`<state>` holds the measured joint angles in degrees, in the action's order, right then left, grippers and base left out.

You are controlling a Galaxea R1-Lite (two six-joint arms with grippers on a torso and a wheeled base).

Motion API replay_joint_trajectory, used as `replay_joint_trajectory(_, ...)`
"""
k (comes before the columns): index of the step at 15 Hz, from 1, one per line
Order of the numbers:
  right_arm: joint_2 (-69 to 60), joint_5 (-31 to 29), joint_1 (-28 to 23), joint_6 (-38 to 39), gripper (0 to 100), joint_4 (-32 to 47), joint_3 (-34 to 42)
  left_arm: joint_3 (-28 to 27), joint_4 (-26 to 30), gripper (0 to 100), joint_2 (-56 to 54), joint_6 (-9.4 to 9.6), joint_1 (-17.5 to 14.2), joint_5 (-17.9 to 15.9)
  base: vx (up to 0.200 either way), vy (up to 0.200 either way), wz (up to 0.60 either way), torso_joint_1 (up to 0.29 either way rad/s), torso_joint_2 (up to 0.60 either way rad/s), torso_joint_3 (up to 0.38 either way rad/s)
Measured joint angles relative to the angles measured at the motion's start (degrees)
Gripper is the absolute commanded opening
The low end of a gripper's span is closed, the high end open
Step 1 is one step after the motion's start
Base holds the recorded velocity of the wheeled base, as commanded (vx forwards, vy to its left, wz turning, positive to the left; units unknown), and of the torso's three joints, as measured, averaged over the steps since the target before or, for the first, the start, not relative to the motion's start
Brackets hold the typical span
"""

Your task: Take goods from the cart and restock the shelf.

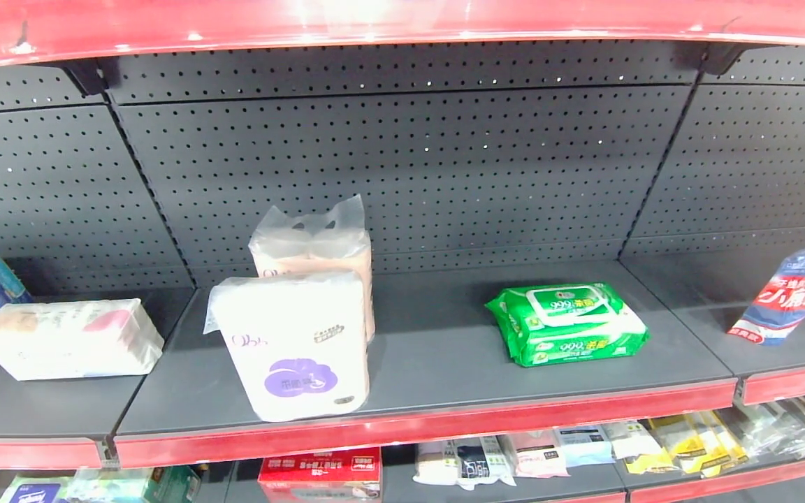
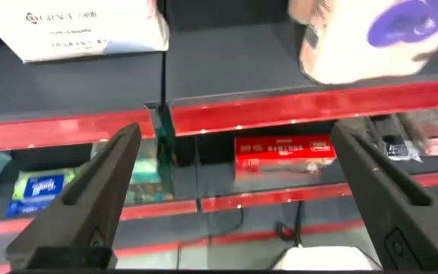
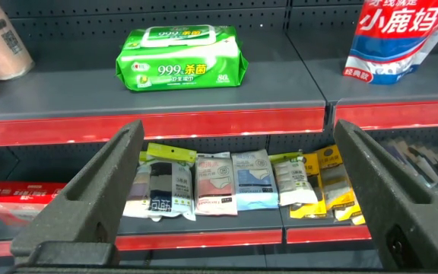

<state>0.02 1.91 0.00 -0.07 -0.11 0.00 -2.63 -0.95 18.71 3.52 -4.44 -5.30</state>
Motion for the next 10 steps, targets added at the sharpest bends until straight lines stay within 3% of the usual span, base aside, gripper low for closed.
replay_joint_trajectory(2,0.0,0.0,0.0,0.0,100,0.0,0.0,1.69,0.49,100,-7.74,-0.63,1.85,1.07,0.0,0.0,0.0,0.0,0.0,0.0)
replay_joint_trajectory(4,0.0,0.0,0.0,0.0,100,0.0,0.0,2.34,0.74,100,-13.24,-3.5,3.18,4.99,0.0,0.0,0.0,0.0,0.0,0.0)
replay_joint_trajectory(5,0.0,0.0,0.0,-0.02,100,0.01,0.0,2.5,0.82,100,-14.86,-3.77,3.51,5.84,0.0,0.0,0.0,0.0,0.0,0.0)
replay_joint_trajectory(10,0.0,0.0,0.0,0.0,100,0.01,0.0,2.63,0.93,100,-18.38,-2.63,4.08,4.66,0.0,0.0,0.0,0.0,0.0,0.0)
